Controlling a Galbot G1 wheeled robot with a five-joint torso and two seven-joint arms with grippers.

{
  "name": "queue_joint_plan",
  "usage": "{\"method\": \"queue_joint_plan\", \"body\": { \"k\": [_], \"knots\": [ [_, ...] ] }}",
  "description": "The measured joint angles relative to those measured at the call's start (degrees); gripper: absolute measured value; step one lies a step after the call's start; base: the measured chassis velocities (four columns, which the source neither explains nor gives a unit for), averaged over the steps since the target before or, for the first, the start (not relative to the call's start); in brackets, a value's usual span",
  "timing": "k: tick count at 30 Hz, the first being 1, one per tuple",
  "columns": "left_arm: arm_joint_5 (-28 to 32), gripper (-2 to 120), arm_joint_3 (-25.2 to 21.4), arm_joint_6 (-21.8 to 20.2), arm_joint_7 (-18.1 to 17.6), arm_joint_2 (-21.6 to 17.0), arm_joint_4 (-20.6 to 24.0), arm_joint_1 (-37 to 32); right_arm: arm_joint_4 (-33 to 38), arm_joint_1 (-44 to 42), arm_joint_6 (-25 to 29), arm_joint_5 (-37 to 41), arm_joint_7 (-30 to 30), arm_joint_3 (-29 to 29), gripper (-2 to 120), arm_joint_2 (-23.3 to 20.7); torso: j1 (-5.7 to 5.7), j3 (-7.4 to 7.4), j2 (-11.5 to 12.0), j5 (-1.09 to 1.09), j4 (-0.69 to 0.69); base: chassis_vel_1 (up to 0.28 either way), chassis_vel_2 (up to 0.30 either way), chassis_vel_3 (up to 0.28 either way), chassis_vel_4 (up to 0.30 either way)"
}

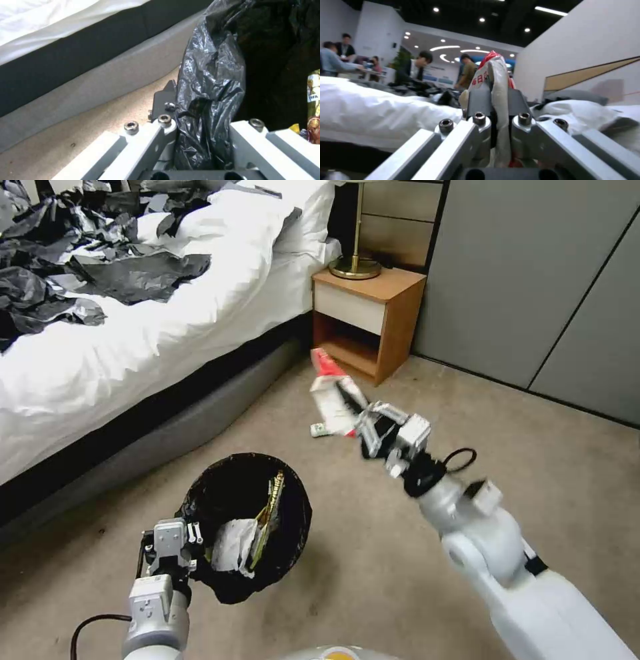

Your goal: Pick up the trash bin, then pick up the garbage from the floor and place it into the trash bin.

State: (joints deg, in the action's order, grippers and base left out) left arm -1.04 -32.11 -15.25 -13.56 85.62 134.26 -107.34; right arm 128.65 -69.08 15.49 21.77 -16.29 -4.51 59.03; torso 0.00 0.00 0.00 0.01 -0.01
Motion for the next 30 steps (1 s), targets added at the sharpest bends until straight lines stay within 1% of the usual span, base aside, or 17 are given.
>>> {"method": "queue_joint_plan", "body": {
  "k": [1, 2, 3, 4, 5, 6, 7, 9, 10, 16, 19, 21, 23, 25, 27, 30],
  "knots": [
    [-0.02, 4, 0.0, 0.0, 0.0, 0.01, 0.0, 0.0, 0.32, -0.08, -0.13, 0.0, 0.02, 0.91, 0, -0.37, 0.0, 0.0, 0.0, -0.01, 0.01, 0.0, 0.0, 0.0, 0.0],
    [-0.05, 4, 0.01, 0.0, 0.01, 0.01, 0.0, 0.0, 0.67, -0.07, -0.65, 0.33, 0.64, 3.61, 0, -1.59, 0.0, 0.0, 0.0, 0.0, 0.02, 0.0, 0.0, 0.0, 0.0],
    [-0.05, 4, 0.01, 0.0, 0.01, 0.01, 0.0, 0.0, 0.67, -0.07, -0.65, 0.33, 0.64, 3.61, 0, -1.59, 0.0, 0.0, 0.0, 0.0, 0.02, 0.0, 0.0, 0.0, 0.0],
    [-0.08, 4, 0.02, -0.01, 0.0, 0.03, 0.0, 0.0, 0.65, 0.12, -1.17, 0.72, 1.44, 5.77, 0, -2.57, 0.01, 0.0, 0.0, -0.01, 0.02, 0.0, 0.0, 0.0, 0.0],
    [-0.1, 4, 0.04, -0.02, 0.0, 0.04, 0.0, 0.0, 0.61, 0.22, -1.28, 0.85, 1.66, 6.34, 0, -2.82, 0.01, 0.0, 0.0, -0.01, 0.01, 0.0, 0.0, 0.0, 0.0],
    [-0.22, 4, 0.17, -0.03, 0.02, 0.08, -0.01, 0.0, -0.04, 0.89, -1.88, 1.57, 2.8, 9.26, 0, -3.97, 0.01, 0.0, 0.0, 0.0, 0.01, 0.0, 0.0, 0.0, 0.0],
    [-0.22, 4, 0.17, -0.03, 0.02, 0.08, -0.01, 0.0, -0.04, 0.89, -1.88, 1.57, 2.8, 9.26, 0, -3.97, 0.01, 0.0, 0.0, 0.0, 0.01, 0.0, 0.0, 0.0, 0.0],
    [-0.48, 4, 0.4, -0.03, 0.07, 0.26, -0.01, -0.01, -2.47, 2.5, -2.82, 2.36, 4.45, 13.54, 0, -5.08, 0.0, 0.0, 0.0, 0.0, 0.01, 0.0, 0.0, 0.0, 0.0],
    [-0.57, 4, 0.51, -0.03, 0.08, 0.35, 0.0, -0.01, -3.76, 3.25, -3.05, 2.39, 4.89, 14.75, 0, -5.05, 0.0, 0.0, 0.0, 0.0, 0.02, 0.0, 0.0, 0.0, 0.0],
    [-0.85, 4, 0.78, -0.03, 0.16, 0.53, -0.02, -0.01, -7.88, 5.84, -4.3, 3.16, 5.96, 17.59, 0, -3.82, 0.01, 0.0, 0.0, -0.01, 0.01, 0.0, 0.0, 0.0, 0.0],
    [-0.93, 4, 0.89, -0.03, 0.2, 0.62, -0.12, -0.02, -12.19, 8.86, -5.38, 4.01, 6.71, 20.05, 0, -2.67, 0.0, 0.0, 0.0, 0.0, 0.02, 0.0, 0.0, 0.0, 0.0],
    [-0.94, 4, 0.89, -0.03, 0.2, 0.63, -0.16, -0.02, -12.77, 9.22, -5.48, 4.18, 6.9, 20.51, 0, -2.58, 0.0, 0.0, 0.0, 0.0, 0.02, 0.0, 0.0, 0.0, 0.0],
    [-0.97, 4, 0.93, -0.03, 0.22, 0.67, -0.26, 0.01, -14.6, 10.32, -6.01, 4.79, 7.66, 22.64, 0, -2.34, 0.0, 0.0, 0.0, 0.0, 0.01, 0.0, 0.0, 0.0, 0.0],
    [-0.98, 4, 0.95, -0.03, 0.22, 0.69, -0.28, 0.03, -15.03, 10.54, -6.11, 4.88, 7.79, 23.17, 0, -2.25, 0.01, 0.0, 0.0, 0.0, 0.02, 0.0, 0.0, 0.0, 0.0],
    [-1.0, 4, 1.05, -0.03, 0.26, 0.74, -0.39, 0.14, -16.81, 11.5, -6.59, 4.96, 8.31, 25.52, 0, -1.75, 0.01, 0.0, 0.0, 0.0, 0.01, 0.0, 0.0, 0.0, 0.0],
    [-1.02, 4, 1.11, -0.03, 0.29, 0.74, -0.44, 0.18, -18.16, 12.19, -6.78, 4.97, 8.56, 27.04, 0, -1.44, 0.0, 0.0, 0.0, -0.01, 0.02, 0.0, 0.0, 0.0, 0.0]
  ]
}}
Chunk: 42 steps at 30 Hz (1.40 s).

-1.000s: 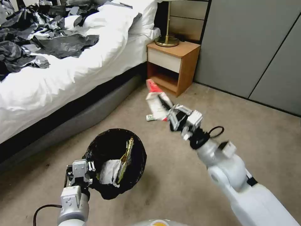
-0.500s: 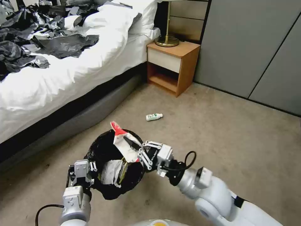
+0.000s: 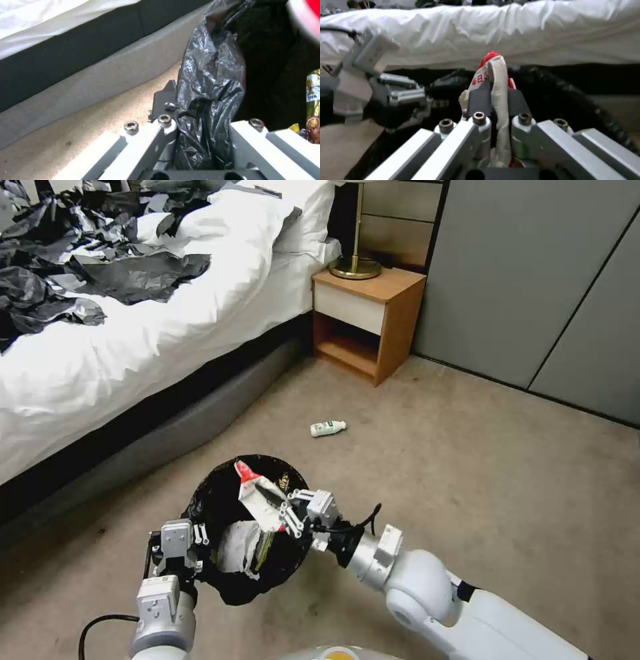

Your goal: Pick up the trash bin, then pick up the garbage from the floor and place it into the trash bin.

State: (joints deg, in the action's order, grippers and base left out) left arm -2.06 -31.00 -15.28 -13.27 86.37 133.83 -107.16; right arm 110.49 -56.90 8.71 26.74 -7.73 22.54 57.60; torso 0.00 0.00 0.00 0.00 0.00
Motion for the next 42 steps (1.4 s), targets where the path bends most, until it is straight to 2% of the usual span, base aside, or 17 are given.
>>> {"method": "queue_joint_plan", "body": {
  "k": [7, 10, 11, 14, 18, 20, 22, 24, 25, 28, 29, 30, 32, 34, 42],
  "knots": [
    [-0.01, 4, 0.03, 0.0, 0.03, 0.0, -0.02, 0.08, -2.72, 0.8, -0.48, -0.4, 0.51, 2.88, 0, 0.26, 0.0, 0.0, 0.0, 0.01, 0.0, 0.0, 0.0, 0.0, 0.0],
    [0.06, 4, -0.02, -0.02, 0.03, -0.03, 0.05, 0.15, -3.59, 0.53, -0.82, -1.57, 0.63, 4.07, 13, 0.17, 0.0, 0.0, 0.0, 0.01, -0.01, 0.0, 0.0, 0.0, 0.0],
    [0.06, 4, -0.02, -0.02, 0.03, -0.03, 0.05, 0.15, -3.59, 0.53, -0.82, -1.57, 0.63, 4.07, 13, 0.17, 0.0, 0.0, 0.0, 0.01, -0.01, 0.0, 0.0, 0.0, 0.0],
    [0.13, 4, 0.03, -0.09, 0.04, -0.08, 0.2, 0.15, -3.96, 0.71, -0.95, -1.95, 0.73, 4.43, 27, 0.3, 0.0, 0.0, 0.0, 0.0, -0.01, 0.0, 0.0, 0.0, 0.0],
    [0.14, 4, 0.08, -0.12, 0.04, -0.11, 0.31, 0.11, -3.94, 1.13, -1.21, -1.89, 0.98, 4.46, 36, 0.18, 0.0, 0.0, 0.0, 0.0, -0.01, 0.0, 0.0, 0.0, 0.0],
    [0.16, 4, 0.09, -0.14, 0.05, -0.18, 0.37, 0.04, -3.54, 1.48, -1.48, -1.55, 1.33, 4.43, 47, -0.04, 0.0, 0.0, 0.0, 0.0, 0.0, 0.0, 0.0, 0.0, 0.0],
    [0.16, 4, 0.09, -0.15, 0.05, -0.21, 0.38, 0.01, -3.38, 1.55, -1.58, -1.39, 1.44, 4.4, 51, -0.11, 0.0, 0.0, 0.0, 0.0, 0.0, 0.0, 0.0, 0.0, 0.0],
    [0.17, 4, 0.07, -0.15, 0.06, -0.27, 0.4, -0.07, -2.73, 1.73, -2.0, -0.5, 1.89, 4.23, 62, -0.45, 0.0, 0.0, 0.0, 0.0, 0.0, 0.0, 0.0, 0.0, 0.0],
    [0.17, 4, 0.07, -0.15, 0.06, -0.27, 0.4, -0.07, -2.73, 1.73, -2.0, -0.5, 1.89, 4.23, 62, -0.45, 0.0, 0.0, 0.0, 0.0, 0.0, 0.0, 0.0, 0.0, 0.0],
    [0.12, 4, 0.18, -0.15, 0.07, -0.25, 0.47, -0.15, -1.53, 2.11, -3.52, 2.09, 3.65, 4.23, 78, -0.71, 0.0, 0.0, 0.0, 0.0, -0.01, 0.0, 0.0, 0.0, 0.0],
    [0.12, 4, 0.18, -0.15, 0.07, -0.25, 0.47, -0.15, -1.53, 2.11, -3.52, 2.09, 3.65, 4.23, 78, -0.71, 0.0, 0.0, 0.0, 0.0, -0.01, 0.0, 0.0, 0.0, 0.0],
    [0.01, 4, 0.31, -0.15, 0.09, -0.22, 0.47, -0.21, -1.15, 2.35, -4.18, 3.0, 4.31, 4.23, 84, -0.73, 0.0, 0.0, 0.0, 0.0, 0.0, 0.0, 0.0, 0.0, 0.0],
    [-0.06, 4, 0.36, -0.16, 0.09, -0.2, 0.47, -0.25, -0.9, 2.52, -4.6, 3.63, 4.76, 4.21, 88, -0.73, 0.0, 0.0, 0.0, 0.0, 0.0, 0.0, 0.0, 0.0, 0.0],
    [-0.13, 4, 0.37, -0.15, 0.1, -0.19, 0.47, -0.31, -0.05, 2.72, -5.67, 5.31, 6.12, 3.99, 97, -0.76, -0.01, 0.0, 0.0, 0.0, 0.0, 0.0, 0.0, 0.0, 0.0],
    [0.11, 4, -0.26, -0.13, 0.11, -0.44, 0.4, -0.34, 5.35, 0.51, -6.16, 5.36, 6.56, -0.46, 100, -1.51, 0.0, 0.0, 0.0, 0.0, -0.01, 0.0, 0.0, 0.0, 0.0]
  ]
}}
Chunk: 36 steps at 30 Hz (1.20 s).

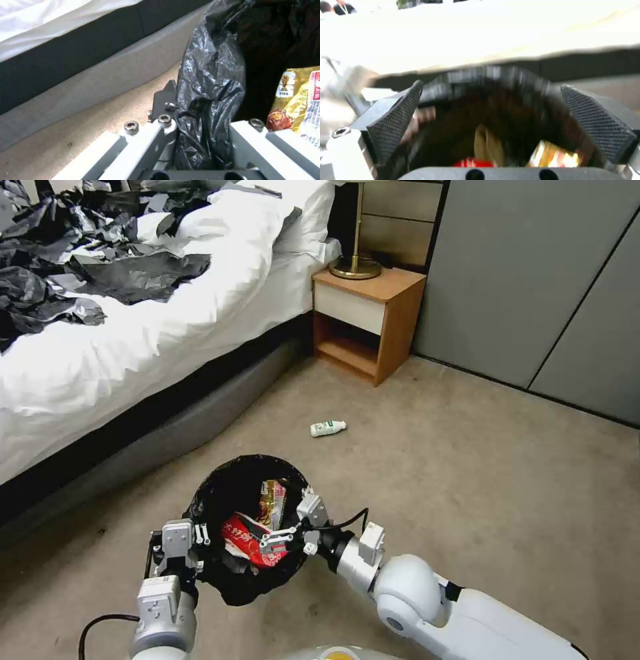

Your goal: Pick up the trash bin, then pick up the garbage from the floor and place it into the trash bin.

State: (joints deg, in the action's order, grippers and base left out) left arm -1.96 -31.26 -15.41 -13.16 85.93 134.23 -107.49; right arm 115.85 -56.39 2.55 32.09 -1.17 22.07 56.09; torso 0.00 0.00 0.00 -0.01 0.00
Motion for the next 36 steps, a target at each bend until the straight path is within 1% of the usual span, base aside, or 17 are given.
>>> {"method": "queue_joint_plan", "body": {
  "k": [1, 3, 5, 6, 8, 9, 10, 12, 13, 14, 15, 17, 18, 22, 29, 36],
  "knots": [
    [0.0, 4, 0.0, 0.0, 0.0, 0.0, 0.0, 0.0, 0.0, 0.0, 0.0, 0.0, 0.0, 0.0, 100, 0.0, 0.0, 0.0, 0.0, 0.0, 0.0, 0.0, 0.0, 0.0, 0.0],
    [0.07, 4, -0.17, 0.06, 0.01, -0.09, -0.54, 0.14, 5.26, -2.94, 1.12, -3.02, -0.23, -5.38, 100, -0.19, 0.0, 0.0, 0.0, 0.02, 0.0, 0.0, 0.0, 0.0, 0.0],
    [0.12, 4, -0.32, 0.14, 0.01, -0.12, -0.9, 0.26, 8.76, -5.65, 2.15, -6.18, 1.44, -9.07, 100, 0.04, 0.0, 0.0, 0.0, 0.01, 0.01, 0.0, 0.0, 0.0, 0.0],
    [0.12, 4, -0.32, 0.14, 0.01, -0.12, -0.9, 0.26, 8.76, -5.65, 2.15, -6.18, 1.44, -9.07, 100, 0.04, 0.0, 0.0, 0.0, 0.01, 0.01, 0.0, 0.0, 0.0, 0.0],
    [0.18, 4, -0.38, 0.17, 0.01, -0.15, -1.12, 0.33, 11.25, -10.16, 3.44, -10.18, 3.93, -13.32, 100, 0.97, 0.0, 0.0, 0.0, 0.0, 0.0, 0.0, 0.0, 0.0, 0.0],
    [0.2, 4, -0.41, 0.19, 0.01, -0.15, -1.13, 0.35, 12.48, -13.81, 4.18, -12.32, 5.08, -16.23, 100, 1.85, 0.0, 0.0, 0.0, 0.0, 0.0, 0.0, 0.0, 0.0, 0.0],
    [0.2, 4, -0.41, 0.19, 0.01, -0.15, -1.13, 0.35, 12.48, -13.81, 4.18, -12.32, 5.08, -16.23, 100, 1.85, 0.0, 0.0, 0.0, 0.0, 0.0, 0.0, 0.0, 0.0, 0.0],
    [0.32, 4, -0.56, 0.21, 0.01, -0.18, -1.13, 0.35, 13.75, -19.02, 5.74, -14.25, 6.15, -19.31, 100, 3.16, 0.0, 0.0, 0.0, 0.0, -0.01, 0.0, 0.0, 0.0, 0.0],
    [0.41, 4, -0.69, 0.21, 0.01, -0.28, -1.11, 0.33, 14.41, -22.99, 7.08, -16.23, 6.96, -21.22, 100, 4.16, 0.0, -0.01, 0.0, 0.01, -0.02, 0.0, 0.0, 0.0, 0.0],
    [0.41, 4, -0.69, 0.21, 0.01, -0.28, -1.11, 0.33, 14.41, -22.99, 7.08, -16.23, 6.96, -21.22, 100, 4.16, 0.0, -0.01, 0.0, 0.01, -0.02, 0.0, 0.0, 0.0, 0.0],
    [0.45, 4, -0.76, 0.21, 0.01, -0.38, -1.09, 0.31, 14.5, -25.0, 7.95, -17.56, 7.19, -22.23, 100, 4.77, 0.0, -0.01, 0.0, 0.01, -0.02, 0.0, 0.0, 0.0, 0.0],
    [0.53, 4, -0.84, 0.21, 0.0, -0.48, -0.96, 0.32, 13.75, -29.84, 11.22, -21.28, 7.38, -24.89, 100, 7.32, 0.01, -0.01, 0.0, 0.0, -0.01, 0.0, 0.0, 0.0, 0.0],
    [0.53, 4, -0.84, 0.21, 0.0, -0.48, -0.96, 0.32, 13.75, -29.84, 11.22, -21.28, 7.38, -24.89, 100, 7.32, 0.01, -0.01, 0.0, 0.0, -0.01, 0.0, 0.0, 0.0, 0.0],
    [0.55, 4, -0.71, 0.24, -0.02, -0.42, -0.75, 0.3, 11.45, -34.41, 14.31, -24.09, 8.11, -27.21, 100, 10.78, 0.0, -0.01, 0.0, 0.01, -0.01, 0.0, 0.0, 0.0, 0.0],
    [0.69, 4, -0.61, 0.28, -0.03, -0.61, -0.17, 0.14, 9.63, -35.22, 14.68, -25.62, 9.92, -29.44, 100, 12.3, 0.0, 0.0, 0.0, 0.01, 0.01, 0.0, 0.0, 0.0, 0.0],
    [1.15, 4, -0.79, 0.29, -0.03, -0.95, 0.4, -0.1, 8.36, -34.57, 14.38, -25.62, 10.55, -30.09, 100, 13.11, 0.0, 0.0, 0.0, 0.01, 0.0, 0.0, 0.0, 0.0, 0.0]
  ]
}}
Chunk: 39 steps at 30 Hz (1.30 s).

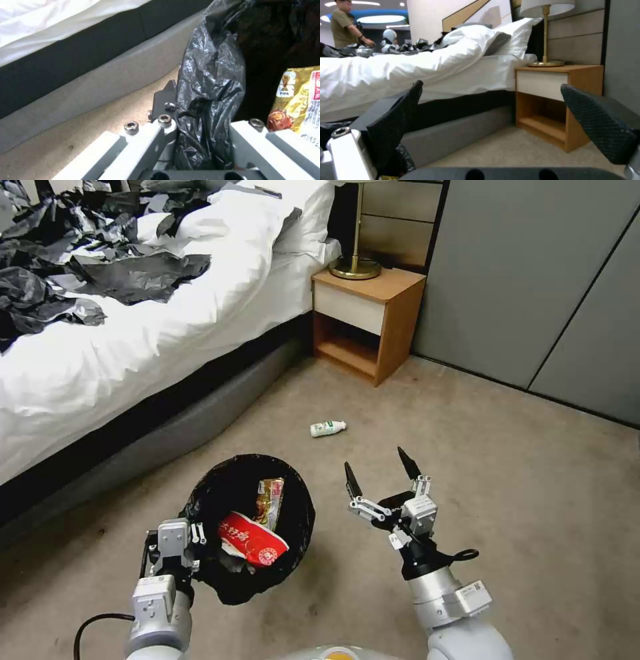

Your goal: Pick up the trash bin, then pick up the garbage from the floor and place it into the trash bin.

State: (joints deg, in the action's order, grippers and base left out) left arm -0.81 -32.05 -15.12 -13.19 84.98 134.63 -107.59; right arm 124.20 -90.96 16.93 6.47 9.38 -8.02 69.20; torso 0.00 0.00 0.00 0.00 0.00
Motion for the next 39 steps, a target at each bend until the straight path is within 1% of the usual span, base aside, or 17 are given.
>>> {"method": "queue_joint_plan", "body": {
  "k": [7, 11, 33, 39],
  "knots": [
    [0.12, 4, -0.06, 0.0, -0.04, -0.15, 0.46, -0.19, -0.13, 0.49, 0.0, 0.24, -0.01, -0.35, 100, 0.01, 0.0, 0.0, 0.0, 0.0, 0.0, -0.027, 0.024, 0.016, -0.017],
    [0.13, 4, -0.01, 0.0, -0.06, -0.13, 0.63, -0.25, -0.11, 0.57, -0.03, 0.34, -0.06, -0.43, 100, -0.06, 0.0, 0.0, 0.0, 0.0, 0.0, -0.108, 0.113, 0.117, -0.119],
    [-0.18, 4, 0.18, 0.03, -0.07, 0.21, 0.87, -0.59, -0.02, 0.8, -0.16, 0.5, -0.12, -0.51, 100, -0.58, -0.01, 0.01, 0.0, 0.0, 0.0, -0.191, 0.188, 0.187, -0.188],
    [-0.18, 4, 0.19, 0.07, -0.07, 0.17, 0.87, -0.55, -1.24, 1.04, 1.85, -1.07, -1.96, -0.55, 100, -0.37, -0.02, 0.01, 0.0, 0.0, 0.0, -0.142, 0.154, 0.143, -0.129]
  ]
}}
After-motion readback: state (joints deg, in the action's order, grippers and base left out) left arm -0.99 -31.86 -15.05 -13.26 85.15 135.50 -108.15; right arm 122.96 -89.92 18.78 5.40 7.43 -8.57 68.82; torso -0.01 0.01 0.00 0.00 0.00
